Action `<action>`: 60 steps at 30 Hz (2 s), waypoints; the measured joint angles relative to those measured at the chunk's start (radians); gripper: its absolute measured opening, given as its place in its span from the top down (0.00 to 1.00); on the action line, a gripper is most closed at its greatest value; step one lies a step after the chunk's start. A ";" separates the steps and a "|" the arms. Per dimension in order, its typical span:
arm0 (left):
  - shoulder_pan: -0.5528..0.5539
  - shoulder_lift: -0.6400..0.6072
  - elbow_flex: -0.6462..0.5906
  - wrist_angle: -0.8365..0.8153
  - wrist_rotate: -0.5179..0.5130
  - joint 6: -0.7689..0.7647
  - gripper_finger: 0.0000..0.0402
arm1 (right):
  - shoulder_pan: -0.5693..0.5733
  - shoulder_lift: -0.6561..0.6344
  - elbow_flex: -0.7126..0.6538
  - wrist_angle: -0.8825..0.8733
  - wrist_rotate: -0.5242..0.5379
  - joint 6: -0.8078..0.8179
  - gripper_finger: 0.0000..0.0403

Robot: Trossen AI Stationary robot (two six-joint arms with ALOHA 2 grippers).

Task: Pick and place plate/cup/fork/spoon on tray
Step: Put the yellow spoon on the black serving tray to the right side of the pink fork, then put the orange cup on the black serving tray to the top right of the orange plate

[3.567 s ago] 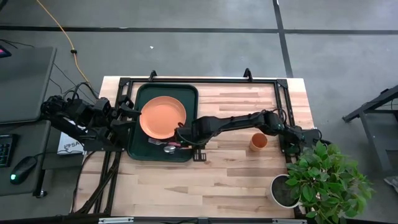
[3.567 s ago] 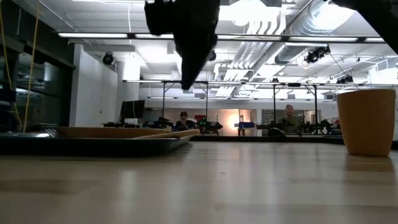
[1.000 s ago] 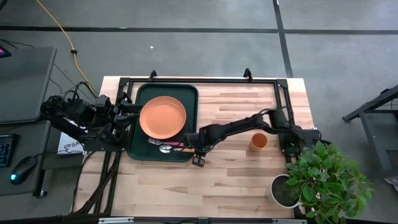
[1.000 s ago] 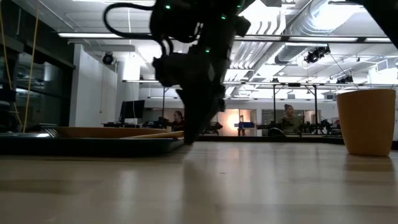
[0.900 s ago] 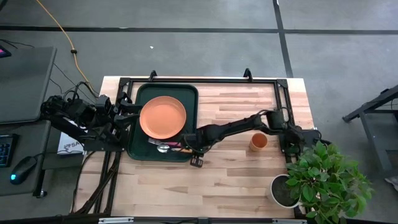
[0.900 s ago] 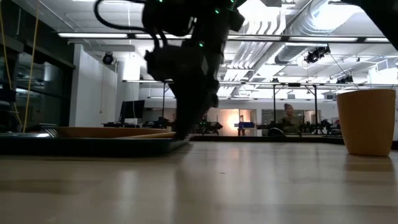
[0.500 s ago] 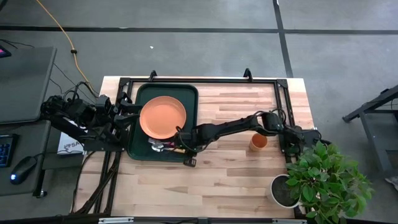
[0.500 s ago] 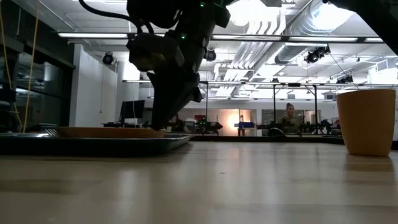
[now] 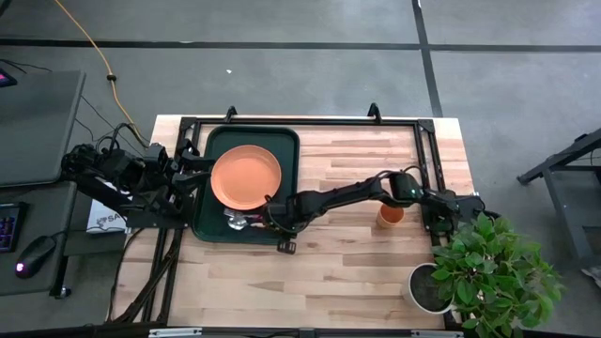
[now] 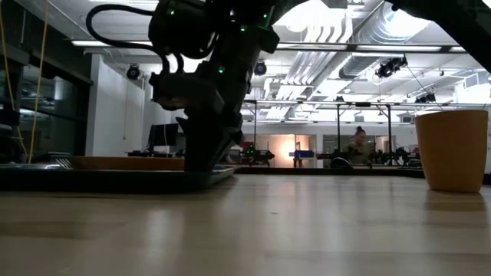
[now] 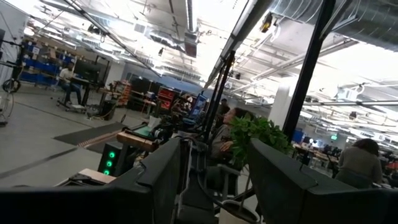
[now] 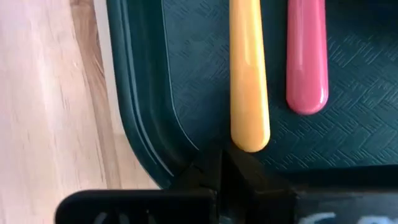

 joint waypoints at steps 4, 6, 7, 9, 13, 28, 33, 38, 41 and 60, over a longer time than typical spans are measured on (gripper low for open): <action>0.000 0.000 0.000 0.000 0.000 0.001 0.57 | -0.005 0.000 0.000 0.009 0.010 0.000 1.00; 0.000 0.000 0.000 0.000 0.000 0.000 0.57 | -0.006 0.001 0.000 0.041 -0.001 -0.007 1.00; 0.000 0.000 0.000 0.000 0.000 0.000 0.57 | -0.006 0.002 0.000 0.054 -0.005 -0.016 1.00; 0.000 0.000 0.000 0.001 0.000 0.003 0.57 | -0.007 0.002 0.000 0.083 -0.006 -0.030 1.00; 0.000 0.000 0.000 0.001 0.000 0.003 0.57 | -0.014 -0.015 0.000 0.082 -0.012 -0.048 1.00; 0.000 0.000 0.000 0.001 -0.001 -0.023 0.57 | -0.038 -0.023 -0.001 -0.045 0.011 -0.072 1.00; 0.000 0.000 0.000 0.001 -0.001 -0.023 0.57 | -0.039 -0.015 -0.001 -0.031 0.005 -0.071 1.00; 0.000 0.000 0.000 0.001 -0.001 -0.023 0.57 | -0.039 -0.013 -0.001 0.010 -0.007 -0.067 1.00; 0.000 0.000 0.000 0.001 -0.001 -0.023 0.57 | -0.039 -0.012 -0.001 0.044 -0.008 -0.045 1.00; 0.000 0.000 0.000 0.001 -0.002 -0.009 0.57 | -0.027 -0.045 -0.001 -0.007 -0.086 -0.094 1.00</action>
